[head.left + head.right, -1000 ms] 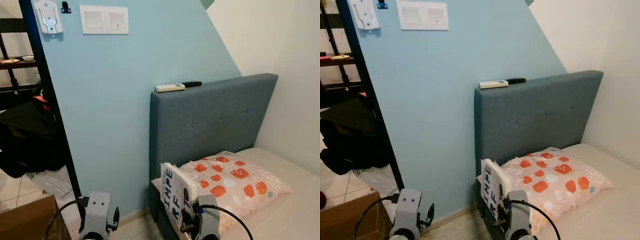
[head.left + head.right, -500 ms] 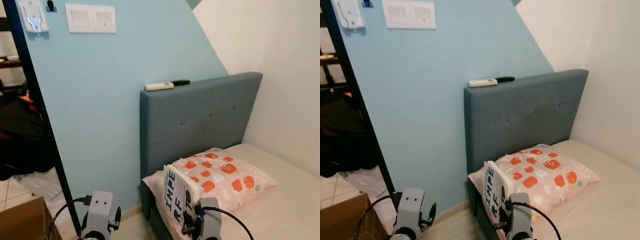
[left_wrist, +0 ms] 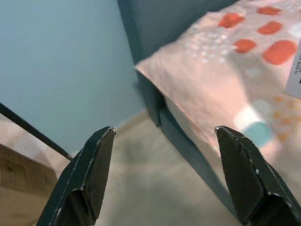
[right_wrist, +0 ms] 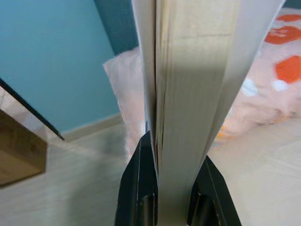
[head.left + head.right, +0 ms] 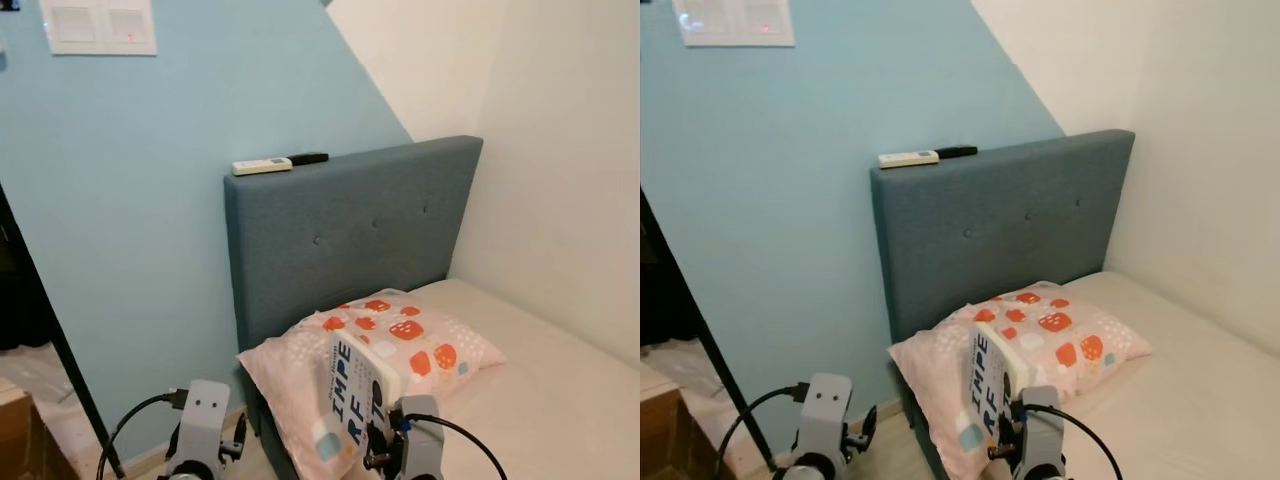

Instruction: Clean up the room

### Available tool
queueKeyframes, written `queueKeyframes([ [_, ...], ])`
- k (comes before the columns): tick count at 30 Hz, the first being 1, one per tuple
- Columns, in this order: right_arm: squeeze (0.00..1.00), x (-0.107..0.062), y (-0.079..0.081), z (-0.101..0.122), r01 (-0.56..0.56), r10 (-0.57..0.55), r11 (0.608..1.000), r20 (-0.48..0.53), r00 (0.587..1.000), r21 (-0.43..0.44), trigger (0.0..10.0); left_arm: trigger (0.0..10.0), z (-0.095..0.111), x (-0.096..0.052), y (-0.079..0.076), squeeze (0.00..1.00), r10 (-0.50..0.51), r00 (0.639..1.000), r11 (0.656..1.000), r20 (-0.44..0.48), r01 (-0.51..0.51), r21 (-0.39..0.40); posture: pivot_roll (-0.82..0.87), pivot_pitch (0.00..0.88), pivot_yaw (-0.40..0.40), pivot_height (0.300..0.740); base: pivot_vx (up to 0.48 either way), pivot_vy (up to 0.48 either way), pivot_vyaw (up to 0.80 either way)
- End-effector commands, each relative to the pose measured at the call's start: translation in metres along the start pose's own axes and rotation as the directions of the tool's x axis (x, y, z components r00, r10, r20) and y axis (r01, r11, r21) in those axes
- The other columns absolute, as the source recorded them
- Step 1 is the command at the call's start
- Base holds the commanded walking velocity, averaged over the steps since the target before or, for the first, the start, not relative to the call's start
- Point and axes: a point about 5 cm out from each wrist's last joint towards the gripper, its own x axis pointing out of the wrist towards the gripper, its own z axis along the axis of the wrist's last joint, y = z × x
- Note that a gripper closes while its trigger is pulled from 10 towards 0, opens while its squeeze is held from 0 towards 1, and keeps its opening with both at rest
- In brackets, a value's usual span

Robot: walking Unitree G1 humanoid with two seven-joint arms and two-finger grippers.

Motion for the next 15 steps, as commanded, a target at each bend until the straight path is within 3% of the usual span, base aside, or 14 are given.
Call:
queueKeyframes([
  [1, 0.0, 0.0009, -0.001, 0.0075, 0.004, -0.004, 1.0, 0.037, 0.999, 0.009, 10.0, 10.0, -0.0076, -0.0009, 0.0028, 0.0, 0.009, 0.999, 1.0, -0.045, -0.011, -0.023, 0.01, 0.097, -0.044, 0.74, 0.0, 0.48, 0.0],
  [4, 0.0, 0.0016, -0.0004, 0.0077, -0.002, 0.002, 1.0, 0.035, 0.999, 0.007, 10.0, 10.0, -0.0071, -0.001, 0.0026, 0.0, 0.002, 0.999, 0.999, -0.04, -0.004, -0.032, 0.02, 0.096, -0.047, 0.74, 0.0, 0.48, 0.0],
  [6, 0.0, 0.0019, -0.0002, 0.0076, -0.004, 0.004, 1.0, 0.034, 0.999, 0.007, 10.0, 10.0, -0.0053, -0.0014, 0.0012, 0.0, -0.01, 1.0, 1.0, -0.024, 0.01, 0.008, 0.02, 0.096, -0.048, 0.74, 0.0, 0.0, 0.0],
  [15, 0.0, 0.0021, 0.0005, 0.0073, -0.005, 0.004, 1.0, 0.033, 0.999, 0.008, 10.0, 10.0, -0.0079, -0.0015, 0.0032, 0.0, 0.007, 0.999, 1.0, -0.038, -0.007, 0.009, 0.01, 0.093, -0.045, 0.74, 0.0, 0.0, 0.0],
])
